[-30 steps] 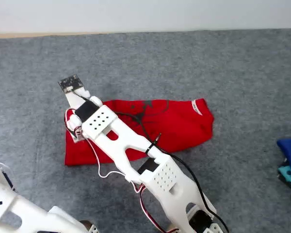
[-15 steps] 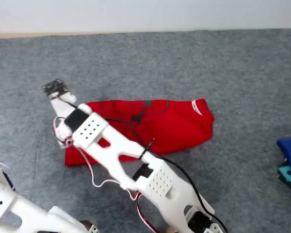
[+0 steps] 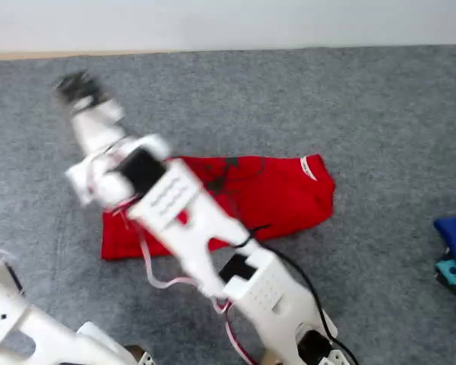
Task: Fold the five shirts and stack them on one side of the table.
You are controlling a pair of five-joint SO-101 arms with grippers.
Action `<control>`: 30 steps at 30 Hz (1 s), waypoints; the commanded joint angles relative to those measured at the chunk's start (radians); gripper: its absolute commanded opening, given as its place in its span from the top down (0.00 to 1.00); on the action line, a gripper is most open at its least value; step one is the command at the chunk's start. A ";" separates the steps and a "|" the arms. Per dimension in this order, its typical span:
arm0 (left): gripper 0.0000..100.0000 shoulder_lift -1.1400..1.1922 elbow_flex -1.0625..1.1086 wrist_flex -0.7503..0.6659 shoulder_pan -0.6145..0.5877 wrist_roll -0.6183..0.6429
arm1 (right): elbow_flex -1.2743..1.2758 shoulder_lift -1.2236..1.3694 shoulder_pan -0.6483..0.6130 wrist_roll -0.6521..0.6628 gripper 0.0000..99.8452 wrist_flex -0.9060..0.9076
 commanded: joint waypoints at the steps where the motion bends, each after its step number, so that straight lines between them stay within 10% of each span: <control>1: 1.00 -0.009 -0.065 -0.015 0.189 -0.003 | -0.104 -0.104 0.147 0.009 0.66 0.117; 8: 1.00 0.020 -0.079 -0.114 0.628 0.166 | -0.107 -0.232 0.444 0.209 1.00 0.111; 12: 1.00 0.192 -0.085 -0.140 0.796 0.181 | -0.103 -0.305 0.581 0.238 0.98 0.113; 30: 0.92 0.993 -0.414 -0.048 0.870 0.051 | -0.101 -0.418 1.050 0.245 0.99 0.114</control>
